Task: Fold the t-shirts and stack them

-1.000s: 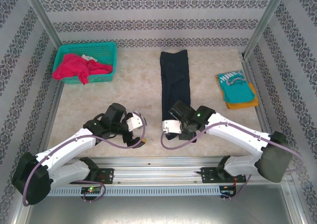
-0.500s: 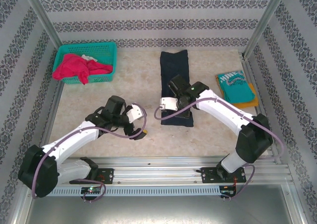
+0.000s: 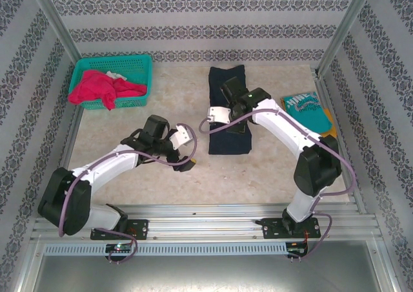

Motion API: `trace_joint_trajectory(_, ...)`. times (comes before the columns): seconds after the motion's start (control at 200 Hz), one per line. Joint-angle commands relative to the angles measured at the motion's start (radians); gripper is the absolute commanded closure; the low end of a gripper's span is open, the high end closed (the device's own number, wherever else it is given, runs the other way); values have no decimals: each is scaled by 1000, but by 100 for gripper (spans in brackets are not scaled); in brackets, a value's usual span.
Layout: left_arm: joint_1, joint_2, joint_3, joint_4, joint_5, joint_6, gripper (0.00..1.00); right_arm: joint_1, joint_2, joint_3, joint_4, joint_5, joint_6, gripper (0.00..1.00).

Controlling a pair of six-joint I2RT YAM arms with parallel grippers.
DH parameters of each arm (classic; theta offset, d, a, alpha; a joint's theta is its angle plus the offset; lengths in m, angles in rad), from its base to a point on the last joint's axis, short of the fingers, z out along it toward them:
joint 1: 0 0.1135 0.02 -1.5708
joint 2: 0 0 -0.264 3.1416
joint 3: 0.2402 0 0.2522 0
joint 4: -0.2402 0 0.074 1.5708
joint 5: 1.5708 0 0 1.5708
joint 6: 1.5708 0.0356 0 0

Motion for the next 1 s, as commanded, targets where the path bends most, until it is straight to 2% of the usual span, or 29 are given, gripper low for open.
trace_joint_trajectory(0.0,18,25,42,48,50,5,0,-16,48,61,19,-16,-21,100)
trace_joint_trajectory(0.54,81,171,167,8,158,56,0,-66,260,178,157,31,38,100)
trace_joint_trajectory(0.994,88,232,185,62,181,25,0,-121,446,329,184,33,63,100)
